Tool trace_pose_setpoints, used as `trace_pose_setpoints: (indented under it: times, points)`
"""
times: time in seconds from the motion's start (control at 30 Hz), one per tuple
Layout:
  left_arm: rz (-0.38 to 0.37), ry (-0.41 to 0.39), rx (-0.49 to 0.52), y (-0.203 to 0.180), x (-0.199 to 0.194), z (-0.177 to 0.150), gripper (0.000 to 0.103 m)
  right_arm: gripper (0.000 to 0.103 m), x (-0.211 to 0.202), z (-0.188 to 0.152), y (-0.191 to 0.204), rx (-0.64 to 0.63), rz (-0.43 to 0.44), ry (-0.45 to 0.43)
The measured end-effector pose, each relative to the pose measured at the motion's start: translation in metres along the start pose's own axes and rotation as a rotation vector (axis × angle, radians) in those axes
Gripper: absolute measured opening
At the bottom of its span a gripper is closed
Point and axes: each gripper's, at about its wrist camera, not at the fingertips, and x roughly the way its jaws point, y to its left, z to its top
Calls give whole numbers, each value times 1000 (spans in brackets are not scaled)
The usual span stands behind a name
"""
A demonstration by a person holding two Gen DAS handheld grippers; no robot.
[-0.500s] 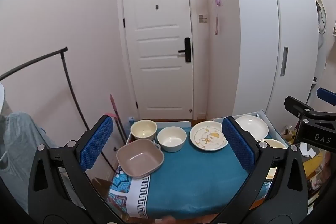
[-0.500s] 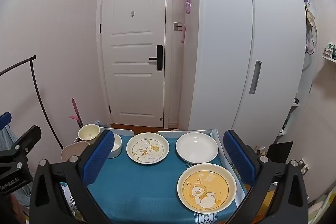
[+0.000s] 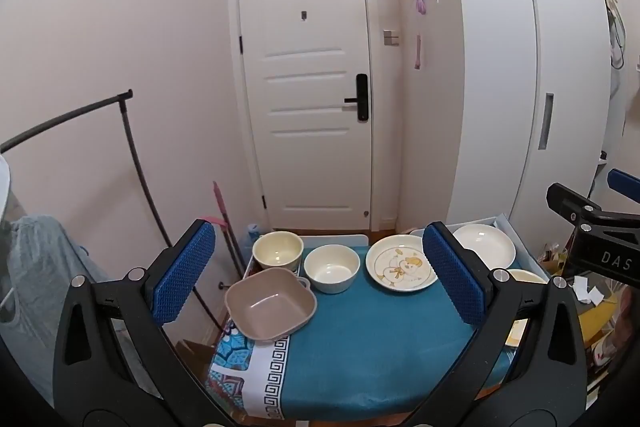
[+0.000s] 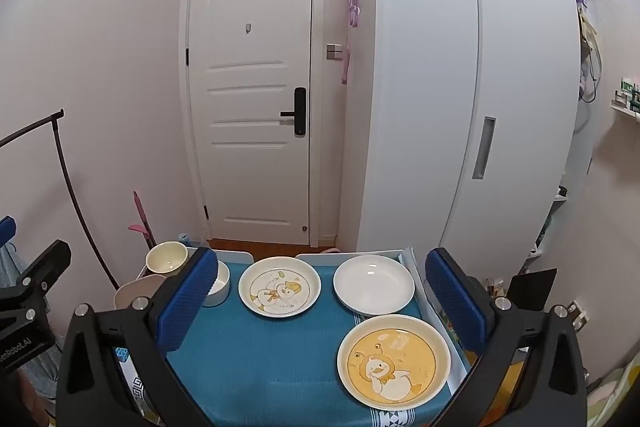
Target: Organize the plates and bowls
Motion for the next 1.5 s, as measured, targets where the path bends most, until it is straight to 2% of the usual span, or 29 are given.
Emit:
trace_pose_setpoints:
  times: [0.47,1.5]
  points:
    - [-4,16,-9,-2,2,10,103,103,4,3,5,1,-17,15]
    - [10,23,-17,7,11,5,103,103,14,3,7,6,-6,35]
